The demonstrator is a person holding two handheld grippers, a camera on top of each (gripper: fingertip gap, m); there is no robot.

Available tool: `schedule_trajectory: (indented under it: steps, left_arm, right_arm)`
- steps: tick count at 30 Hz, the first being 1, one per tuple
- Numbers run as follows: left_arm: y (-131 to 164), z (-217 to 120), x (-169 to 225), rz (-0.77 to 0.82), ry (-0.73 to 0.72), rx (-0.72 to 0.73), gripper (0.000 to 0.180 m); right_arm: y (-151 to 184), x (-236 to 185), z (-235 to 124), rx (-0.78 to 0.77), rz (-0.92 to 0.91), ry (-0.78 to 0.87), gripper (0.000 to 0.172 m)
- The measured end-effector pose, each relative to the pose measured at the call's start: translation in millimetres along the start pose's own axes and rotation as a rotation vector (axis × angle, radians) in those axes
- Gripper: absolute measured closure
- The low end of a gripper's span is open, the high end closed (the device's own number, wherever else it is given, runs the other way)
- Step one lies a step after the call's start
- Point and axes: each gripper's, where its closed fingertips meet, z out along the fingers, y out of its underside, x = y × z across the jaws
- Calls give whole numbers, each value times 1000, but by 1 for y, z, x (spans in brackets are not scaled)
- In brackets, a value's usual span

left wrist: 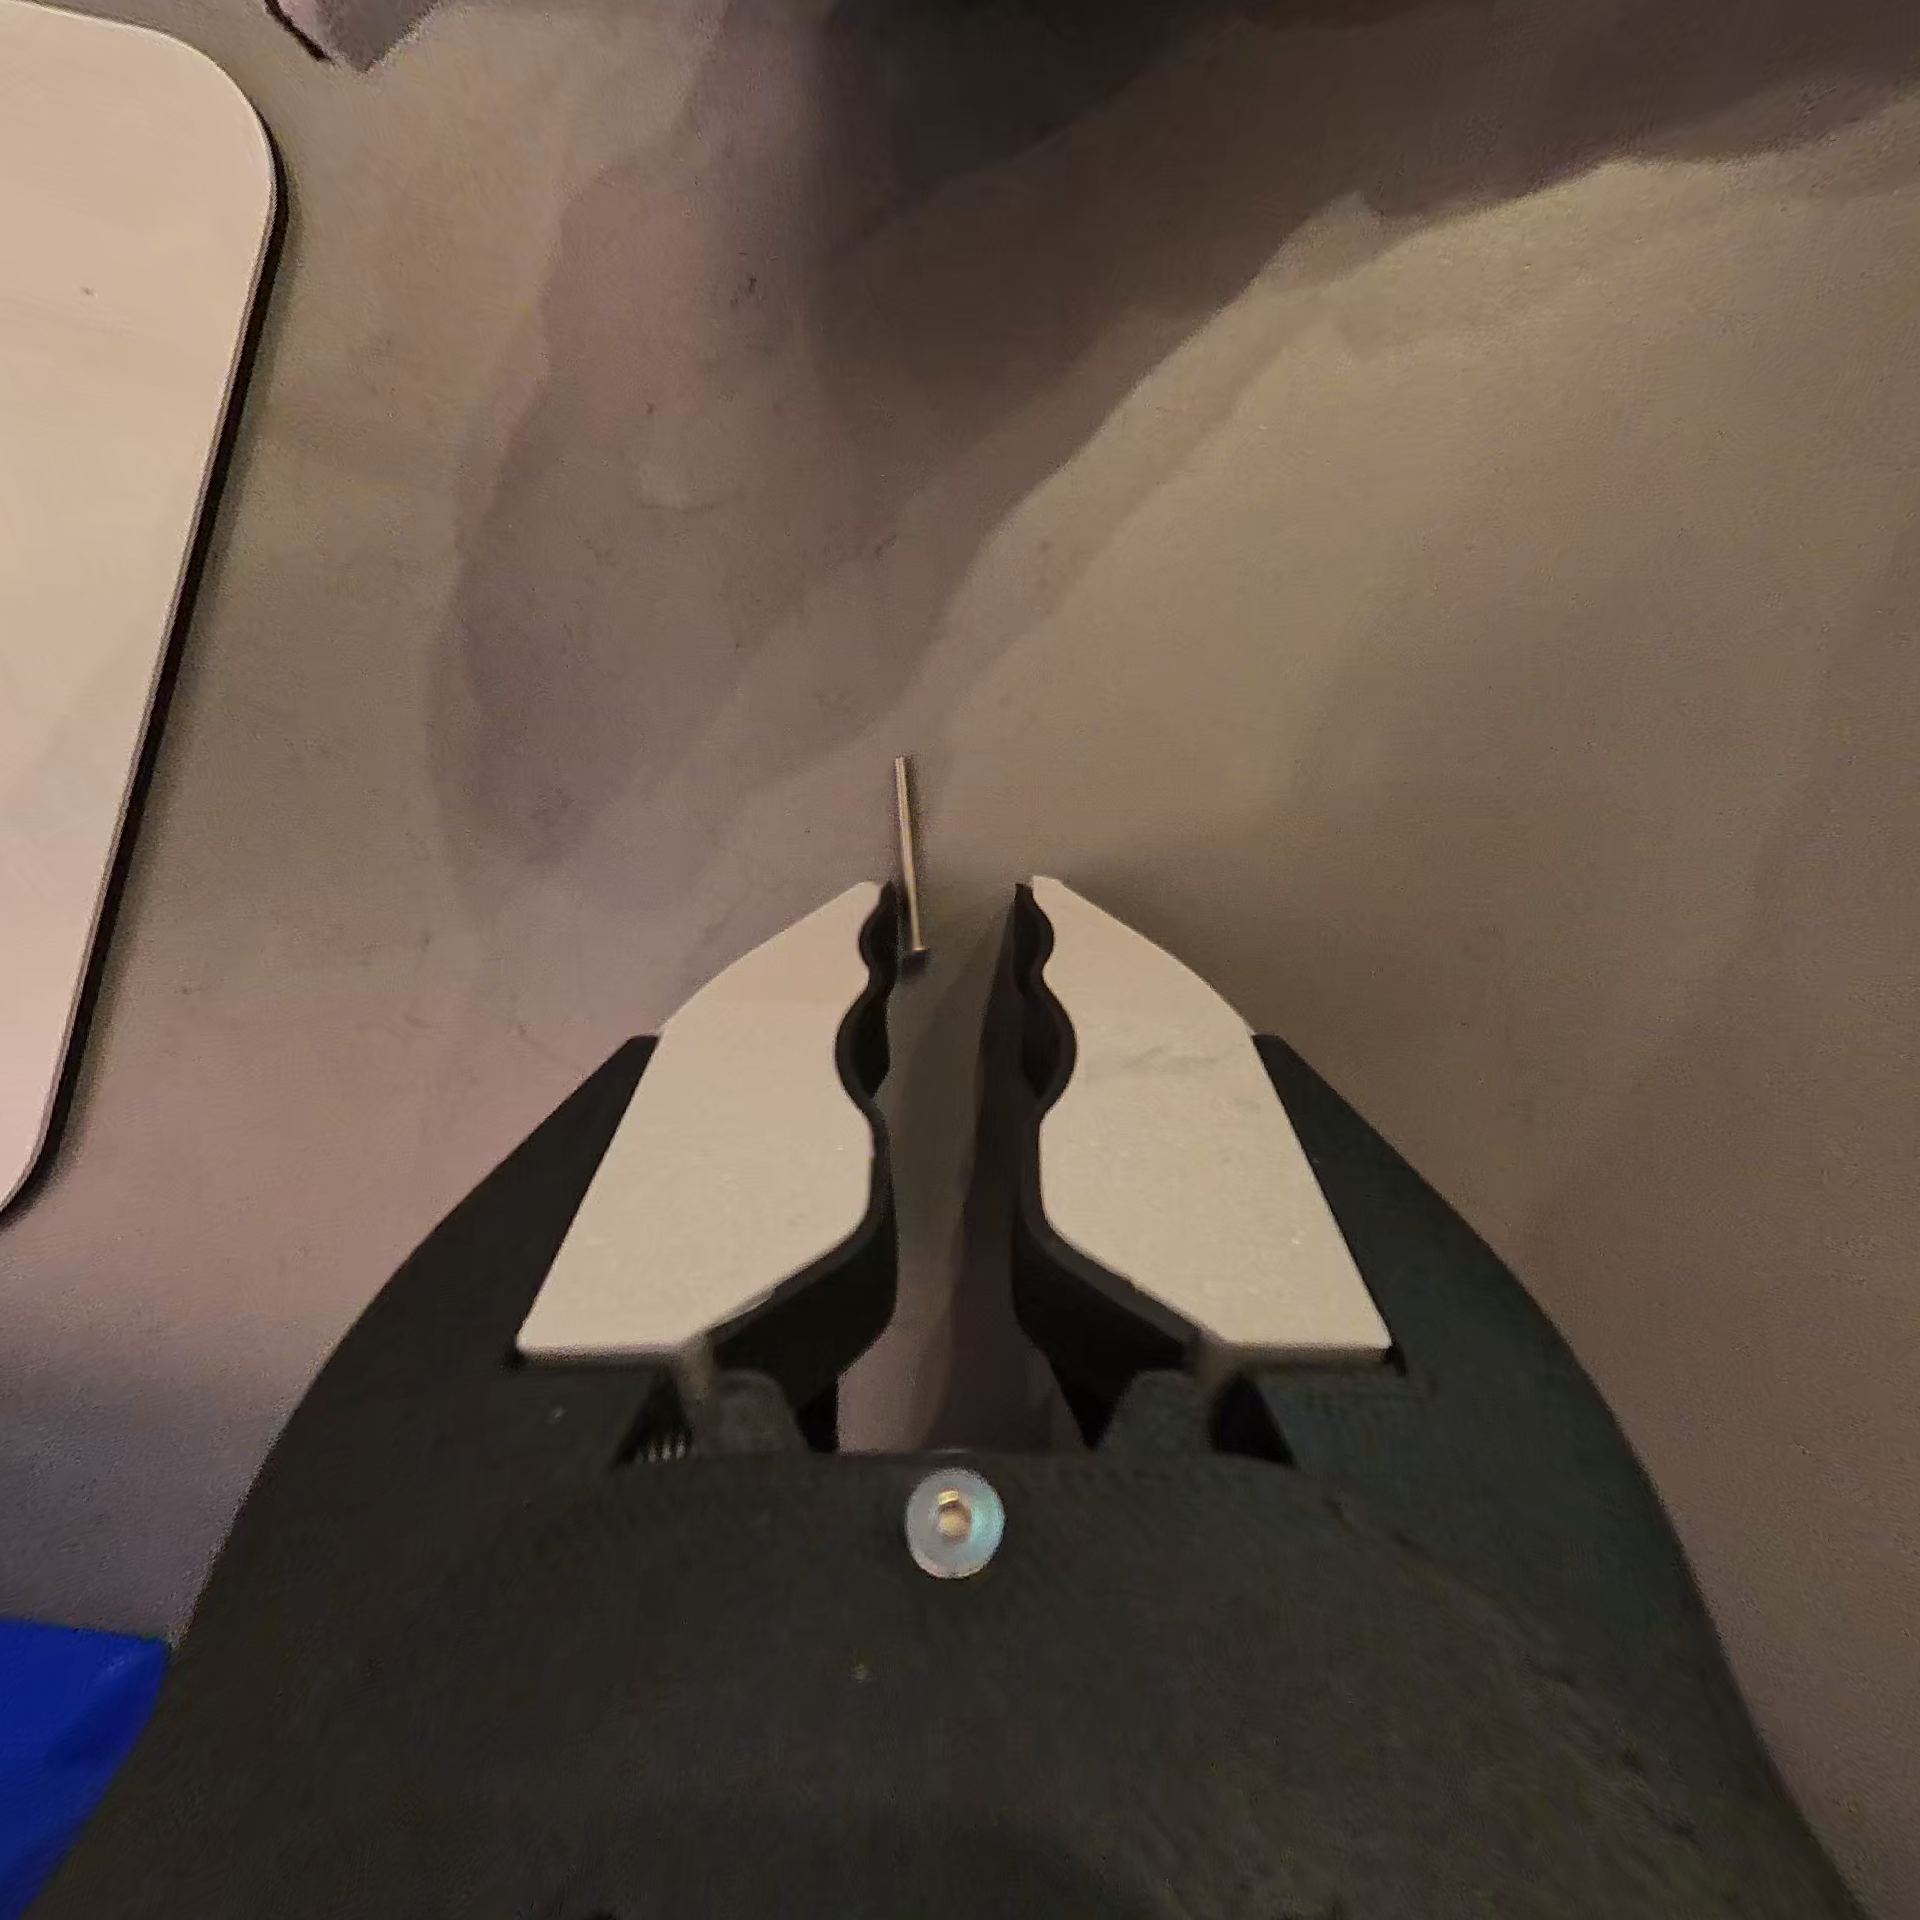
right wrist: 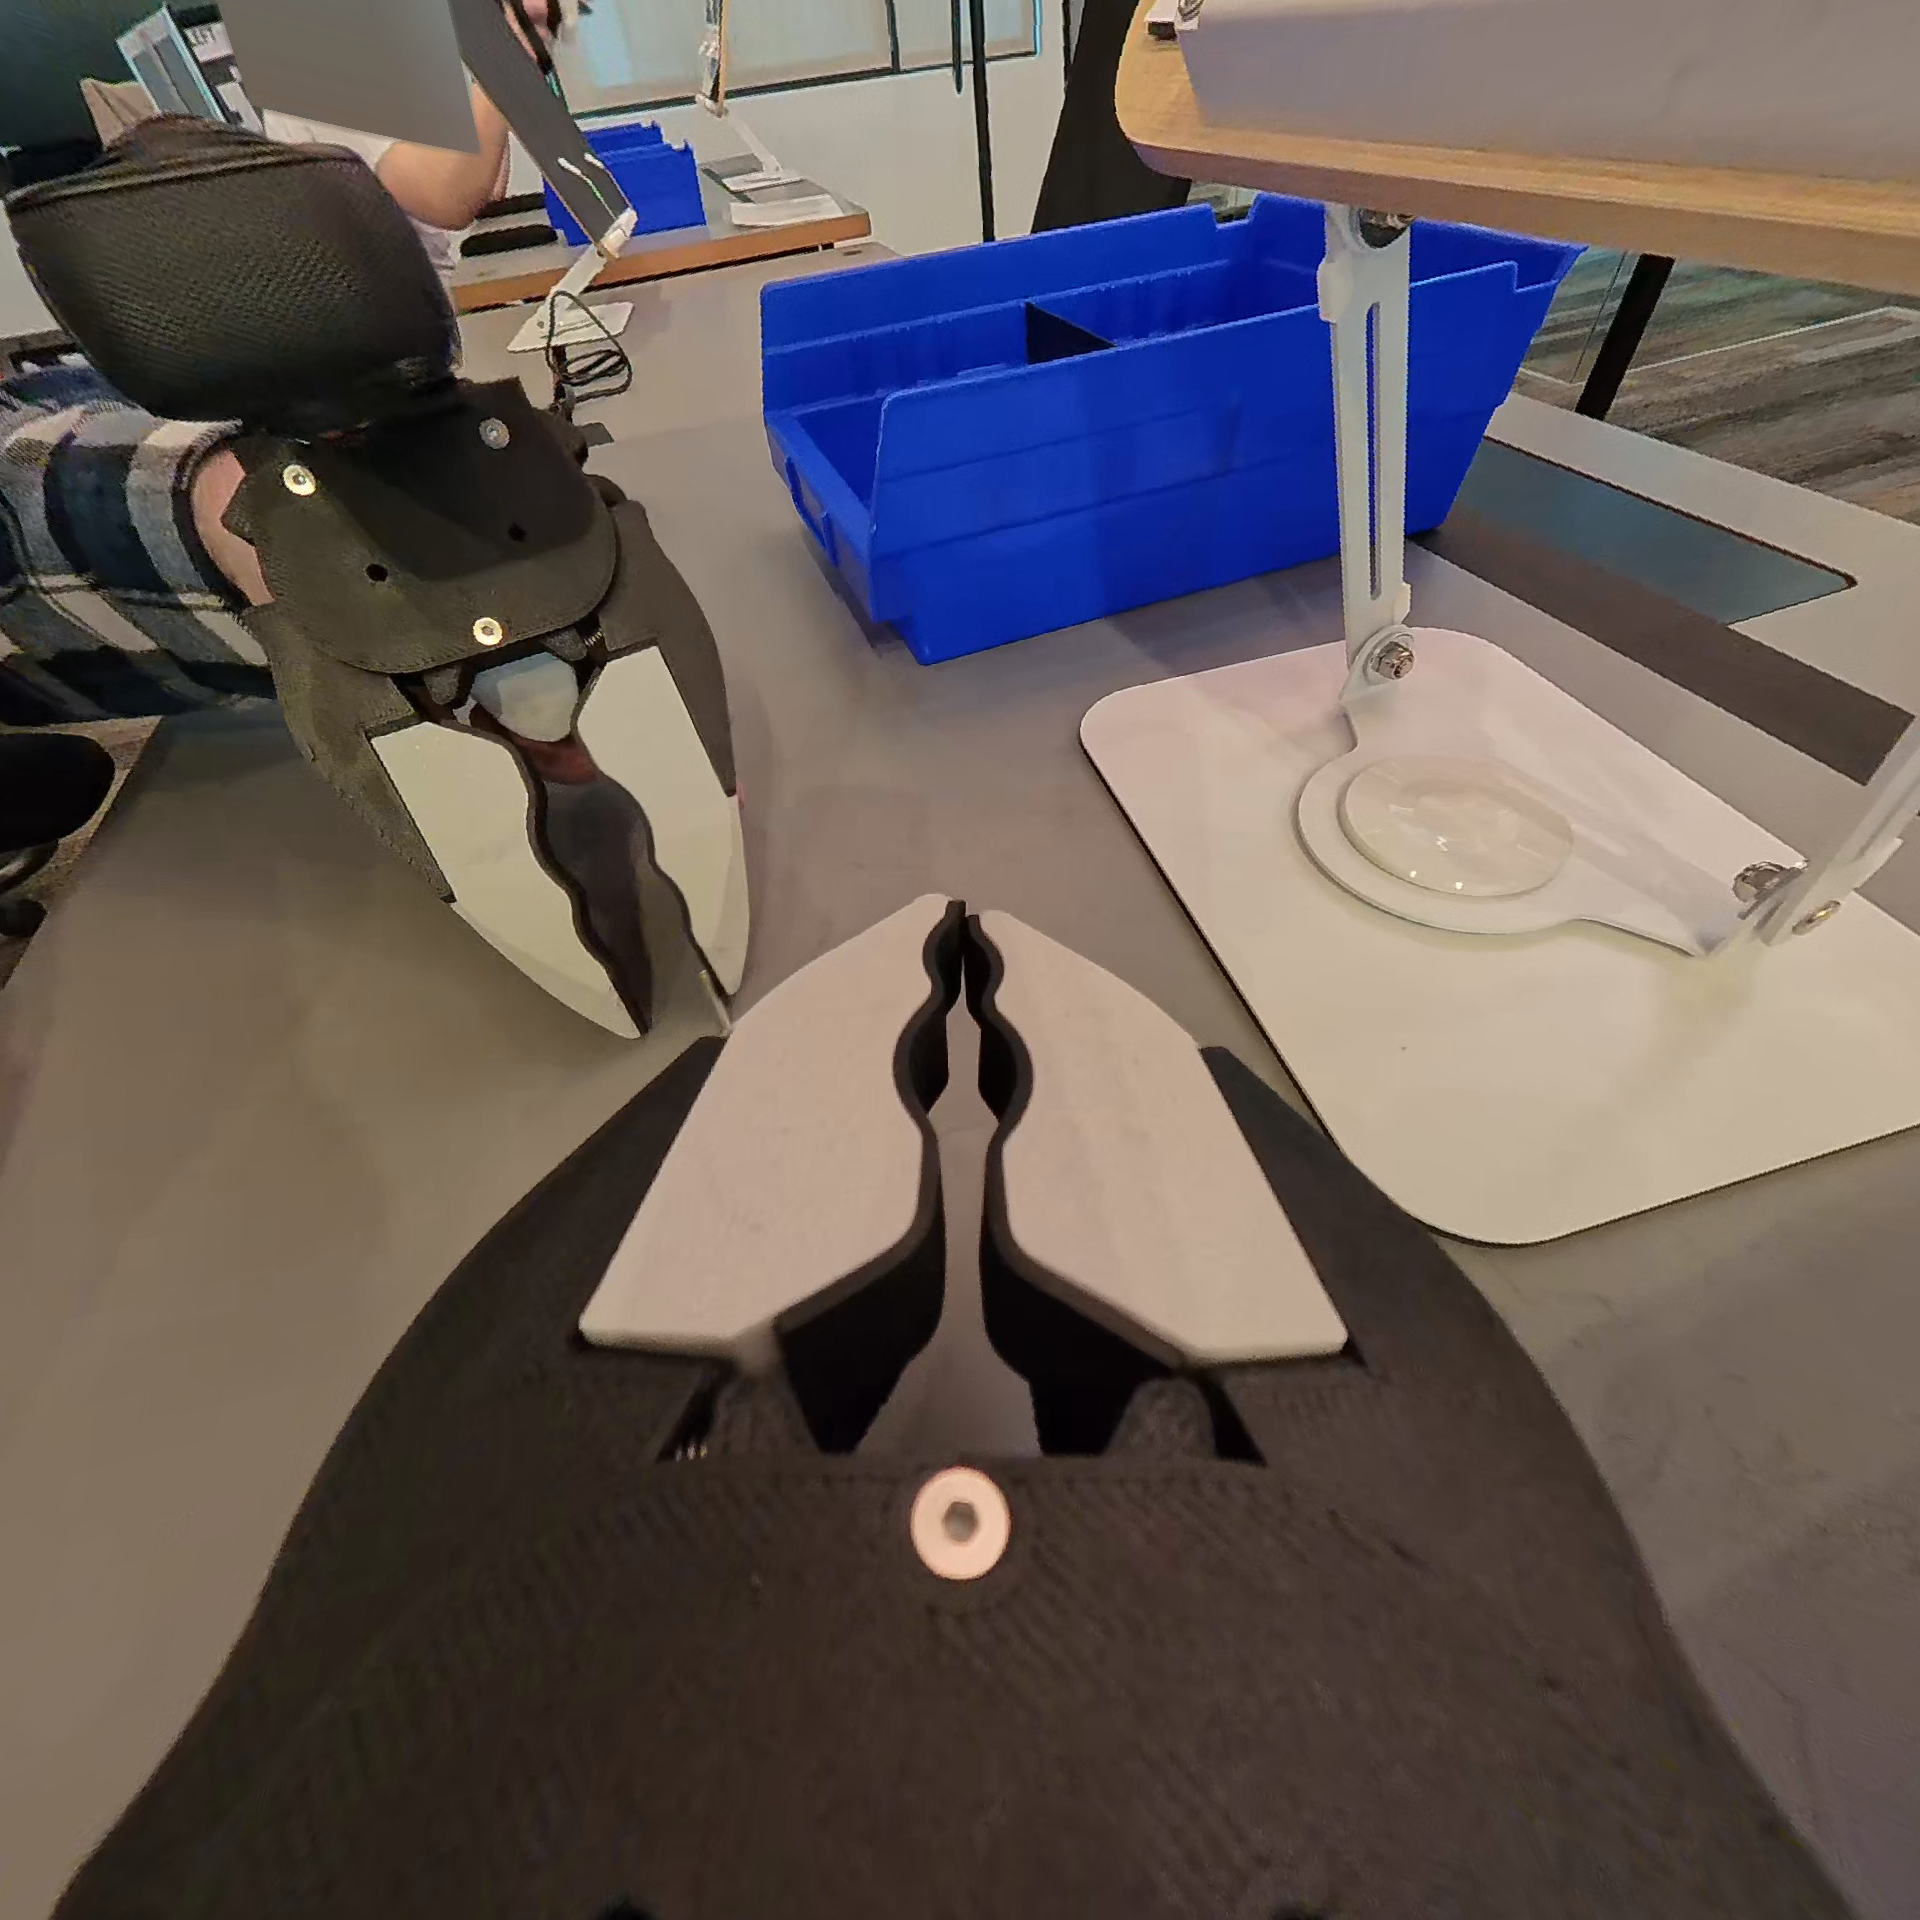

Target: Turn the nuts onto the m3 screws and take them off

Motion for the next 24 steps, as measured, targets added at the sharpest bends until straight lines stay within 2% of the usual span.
schedule_trajectory:
  steps: [1,6,9,12,16,24]
  left_arm:
    - [0,0,0,-1,-2,4,160]
    - [0,-4,-2,27,-39,42,154]
    - [-10,-25,5,29,-1,168,146]
    - [1,-43,-9,10,-66,168,138]
    - [13,-74,-22,-15,-103,225,140]
    - [63,-166,-105,-27,-356,238,151]
  right_arm:
    - [0,0,0,3,3,-2,171]
    - [-3,0,-3,29,16,-16,171]
    - [-6,1,-6,57,40,-31,171]
    - [-9,2,-9,82,60,-47,171]
    - [-13,2,-16,119,56,-71,171]
    - [-14,16,-23,146,61,-1,171]
